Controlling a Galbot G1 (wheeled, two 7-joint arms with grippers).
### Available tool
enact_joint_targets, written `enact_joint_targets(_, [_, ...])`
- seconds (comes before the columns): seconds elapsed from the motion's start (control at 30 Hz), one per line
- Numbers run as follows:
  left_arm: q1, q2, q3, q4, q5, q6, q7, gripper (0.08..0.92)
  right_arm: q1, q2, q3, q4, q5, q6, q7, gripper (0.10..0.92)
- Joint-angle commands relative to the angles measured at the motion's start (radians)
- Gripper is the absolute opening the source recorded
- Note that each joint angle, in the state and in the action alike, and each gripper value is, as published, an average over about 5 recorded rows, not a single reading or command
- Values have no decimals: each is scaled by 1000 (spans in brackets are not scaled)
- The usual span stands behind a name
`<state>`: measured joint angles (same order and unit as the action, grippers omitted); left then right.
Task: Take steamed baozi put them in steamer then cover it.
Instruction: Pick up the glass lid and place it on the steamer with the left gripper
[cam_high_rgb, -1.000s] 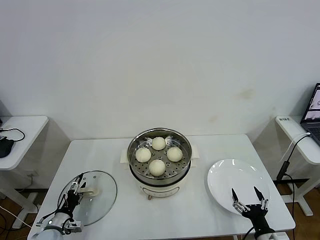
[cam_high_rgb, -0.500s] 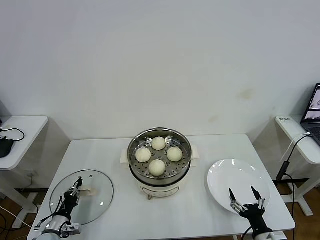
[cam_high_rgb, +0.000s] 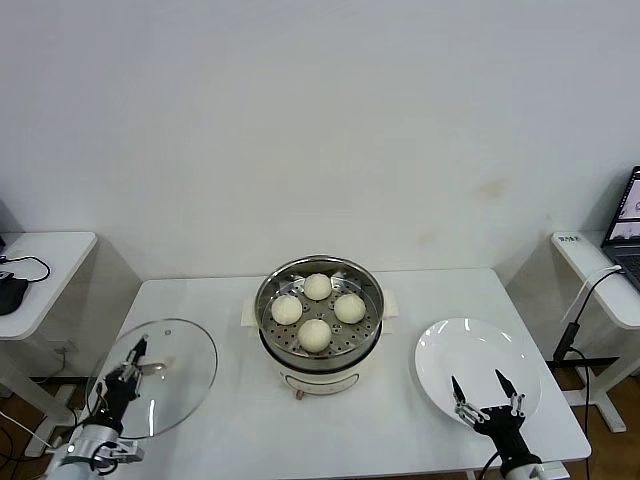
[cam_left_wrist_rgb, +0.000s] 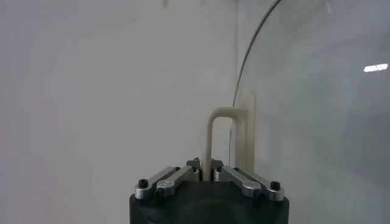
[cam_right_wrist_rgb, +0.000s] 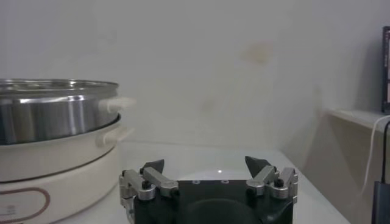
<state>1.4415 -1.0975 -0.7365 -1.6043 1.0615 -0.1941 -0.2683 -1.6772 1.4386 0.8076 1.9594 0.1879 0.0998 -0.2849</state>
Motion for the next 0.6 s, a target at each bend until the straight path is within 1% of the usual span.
enact_joint_targets(0.03, [12,135,-63,-116,-247,-16,82,156,0,-4,-14,14,-12,1,-2,823])
enact_joint_targets(0.13, [16,178,-69,-174,-299,15,123,156,0,-5,-20,16,-22,2,-3,823])
enact_joint_targets(0.23, [22,210,-57,-256,-324,74,172,156,0,-2,-25,18,-28,3,-5,823])
enact_joint_targets(0.37, [6,245,19,-375,-328,189,248,156,1,3,-32,17,-41,5,-7,822])
enact_joint_targets(0.47, [-55,266,121,-446,-315,271,301,156,3,5,-34,15,-57,5,-10,823])
enact_joint_targets(0.6, [-200,284,295,-471,-298,368,343,156,10,8,-33,13,-76,-1,-14,823])
